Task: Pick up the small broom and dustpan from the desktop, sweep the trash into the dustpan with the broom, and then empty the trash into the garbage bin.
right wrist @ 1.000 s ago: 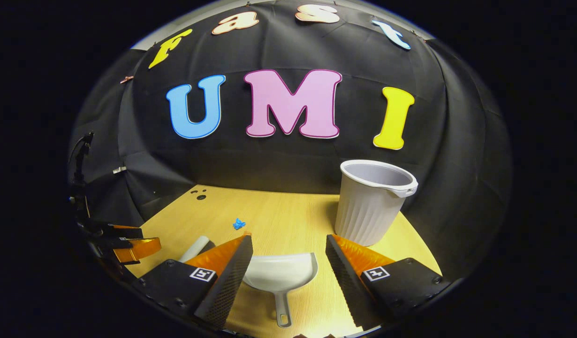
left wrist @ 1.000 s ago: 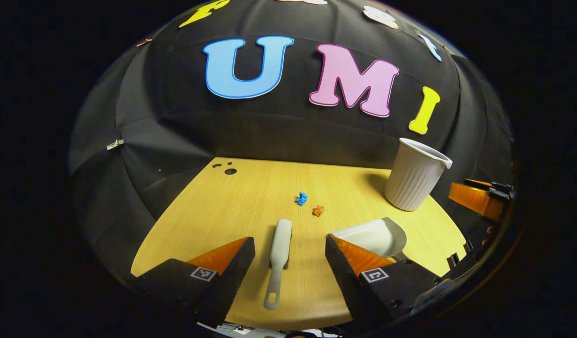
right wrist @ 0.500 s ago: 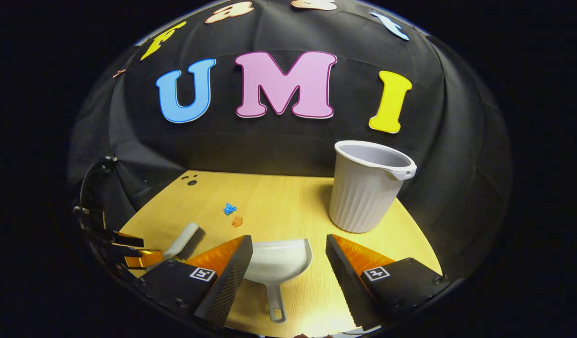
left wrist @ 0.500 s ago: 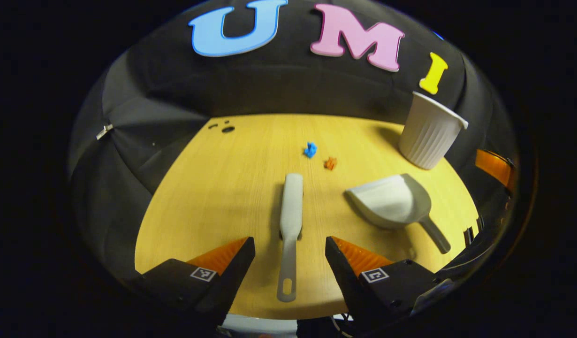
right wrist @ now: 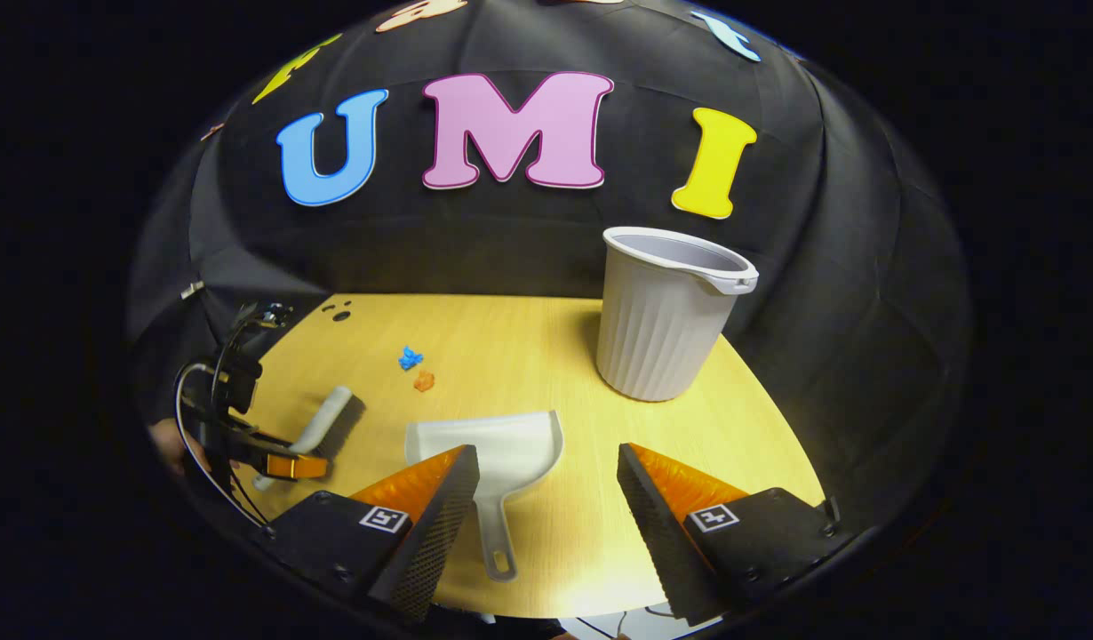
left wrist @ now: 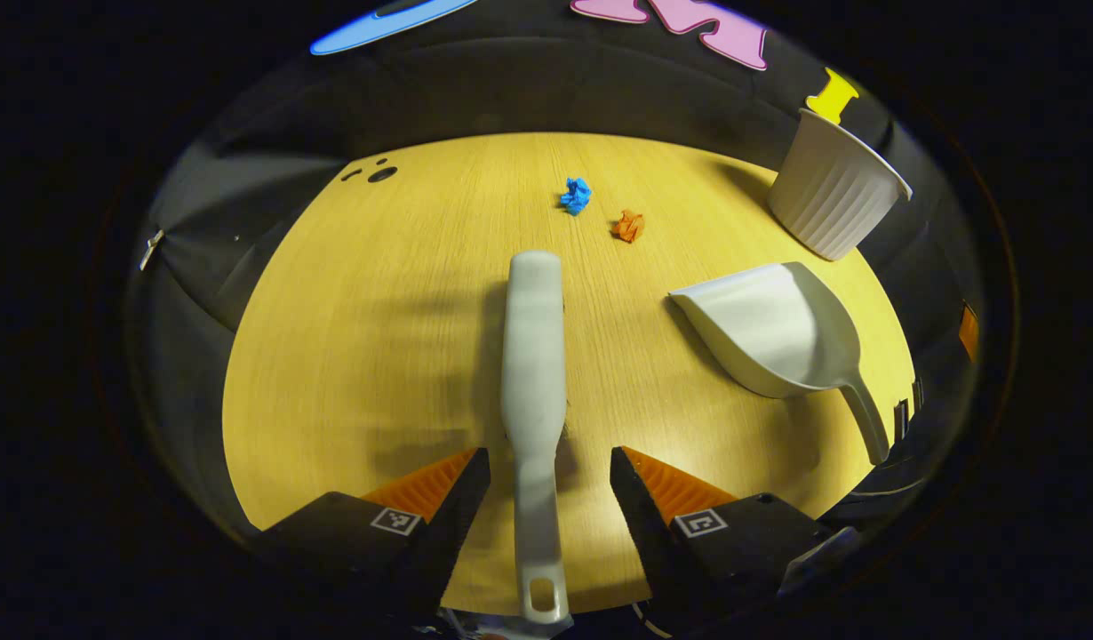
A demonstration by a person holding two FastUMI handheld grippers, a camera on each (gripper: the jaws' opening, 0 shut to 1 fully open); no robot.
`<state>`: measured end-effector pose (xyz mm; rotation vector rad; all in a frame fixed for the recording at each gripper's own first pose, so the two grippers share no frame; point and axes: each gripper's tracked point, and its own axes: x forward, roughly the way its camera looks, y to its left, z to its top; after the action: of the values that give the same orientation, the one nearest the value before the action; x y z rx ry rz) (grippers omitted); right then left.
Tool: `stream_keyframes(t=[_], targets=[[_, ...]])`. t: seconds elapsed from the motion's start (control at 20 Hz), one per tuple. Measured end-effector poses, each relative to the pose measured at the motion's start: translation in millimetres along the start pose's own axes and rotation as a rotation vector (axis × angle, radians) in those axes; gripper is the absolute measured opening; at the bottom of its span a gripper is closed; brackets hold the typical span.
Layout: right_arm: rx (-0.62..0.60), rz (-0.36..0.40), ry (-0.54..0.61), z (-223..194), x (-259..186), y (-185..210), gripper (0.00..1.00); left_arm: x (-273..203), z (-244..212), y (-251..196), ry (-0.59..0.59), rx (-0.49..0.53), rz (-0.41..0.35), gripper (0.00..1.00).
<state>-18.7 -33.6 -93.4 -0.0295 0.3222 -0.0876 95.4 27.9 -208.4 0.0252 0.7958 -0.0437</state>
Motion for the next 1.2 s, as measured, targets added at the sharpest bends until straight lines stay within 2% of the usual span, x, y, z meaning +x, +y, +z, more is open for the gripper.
stream_keyframes(t=[0.25, 0.4, 0.5, 0.55, 0.6, 0.65, 0.85, 1.0, 1.2], targets=[[-0.019, -0.026, 0.017, -14.9, -14.9, -5.0, 0.98, 18.2, -9.6, 3.0, 0.066, -0.021, -0.009, 0.74], [-0.021, -0.009, 0.041, -27.7, -14.9, 0.9, 0.98, 22.2, -3.7, 7.2, 0.054, 0.020, 0.013, 0.61], [-0.021, 0.017, 0.072, -37.5, -12.0, 9.4, 0.98, 25.2, -3.1, 11.0, 0.060, 0.043, 0.036, 0.55], [-0.022, 0.024, 0.085, -41.6, -9.8, 11.9, 0.98, 26.9, 0.0, 10.1, 0.045, 0.040, 0.036, 0.46], [-0.022, 0.033, 0.098, -44.8, -8.2, 15.1, 0.98, 26.2, 0.5, 10.3, 0.046, 0.034, 0.043, 0.43], [-0.021, 0.042, 0.112, -48.1, -5.4, 18.9, 0.98, 26.3, 1.4, 11.3, 0.036, 0.025, 0.042, 0.35], [-0.024, 0.092, 0.180, -64.3, 6.4, 36.3, 0.98, 26.3, 2.3, 11.5, -0.002, 0.014, 0.018, 0.29], [-0.035, 0.133, 0.225, -77.3, 17.9, 50.4, 0.98, 22.3, 6.1, 7.9, -0.043, -0.041, -0.028, 0.26], [-0.029, 0.132, 0.307, -96.4, 38.3, 55.2, 0.98, 1.6, 15.0, 7.0, -0.132, -0.011, -0.032, 0.25]])
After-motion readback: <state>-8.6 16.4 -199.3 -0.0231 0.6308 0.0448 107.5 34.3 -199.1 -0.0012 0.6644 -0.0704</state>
